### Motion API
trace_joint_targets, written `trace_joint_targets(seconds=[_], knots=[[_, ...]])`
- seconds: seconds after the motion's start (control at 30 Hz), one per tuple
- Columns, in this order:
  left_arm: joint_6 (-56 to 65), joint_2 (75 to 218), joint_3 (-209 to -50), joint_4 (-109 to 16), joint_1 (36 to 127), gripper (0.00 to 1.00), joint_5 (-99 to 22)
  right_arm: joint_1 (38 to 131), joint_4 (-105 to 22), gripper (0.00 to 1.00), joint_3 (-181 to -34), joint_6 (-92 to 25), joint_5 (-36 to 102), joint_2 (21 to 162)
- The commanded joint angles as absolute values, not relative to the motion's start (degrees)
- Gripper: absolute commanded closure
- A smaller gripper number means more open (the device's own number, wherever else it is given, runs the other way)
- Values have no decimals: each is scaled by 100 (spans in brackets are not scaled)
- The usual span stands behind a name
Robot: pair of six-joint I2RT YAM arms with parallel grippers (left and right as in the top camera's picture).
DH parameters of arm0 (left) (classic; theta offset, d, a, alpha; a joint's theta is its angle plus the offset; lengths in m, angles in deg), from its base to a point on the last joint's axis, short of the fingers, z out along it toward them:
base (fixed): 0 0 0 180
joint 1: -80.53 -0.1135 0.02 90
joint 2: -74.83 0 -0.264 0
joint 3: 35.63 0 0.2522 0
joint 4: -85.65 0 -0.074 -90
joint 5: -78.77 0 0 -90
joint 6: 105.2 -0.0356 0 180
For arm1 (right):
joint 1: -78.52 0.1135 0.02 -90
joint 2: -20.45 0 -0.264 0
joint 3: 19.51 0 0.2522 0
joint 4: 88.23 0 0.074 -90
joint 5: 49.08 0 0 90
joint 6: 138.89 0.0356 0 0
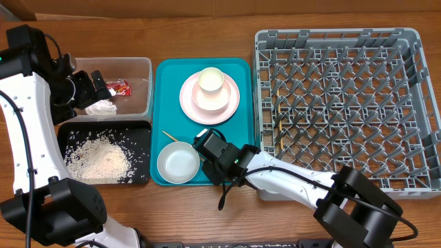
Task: Sort waste into correct bins and load items into the dishwasher
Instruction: 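Return the right gripper to the second chopstick beside the white bowl, then close the right gripper on the second chopstick and lift it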
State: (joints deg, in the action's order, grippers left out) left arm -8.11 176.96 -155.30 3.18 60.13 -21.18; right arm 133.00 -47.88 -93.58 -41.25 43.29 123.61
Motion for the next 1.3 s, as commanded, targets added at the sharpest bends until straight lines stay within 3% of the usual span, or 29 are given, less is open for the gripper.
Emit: trace_joint_targets(seconds=[0.0,0.53,0.8,1.27], knots=[[-789,17661,-15626,314,5993,0,-2066,13317,-4869,69,-9317,-4184,4386,12453],[-791,17661,-15626,312,5993,0,-2066,13326,-4978,70,-9317,-4173,4609,12826],[-791,17663,-15626,312,5993,0,-2066,13308,-5035,85,-9317,-4103,5059,12826],[-791,17661,-15626,312,5993,0,-2066,13311,-5076,84,-9317,-3987,5195,12826]])
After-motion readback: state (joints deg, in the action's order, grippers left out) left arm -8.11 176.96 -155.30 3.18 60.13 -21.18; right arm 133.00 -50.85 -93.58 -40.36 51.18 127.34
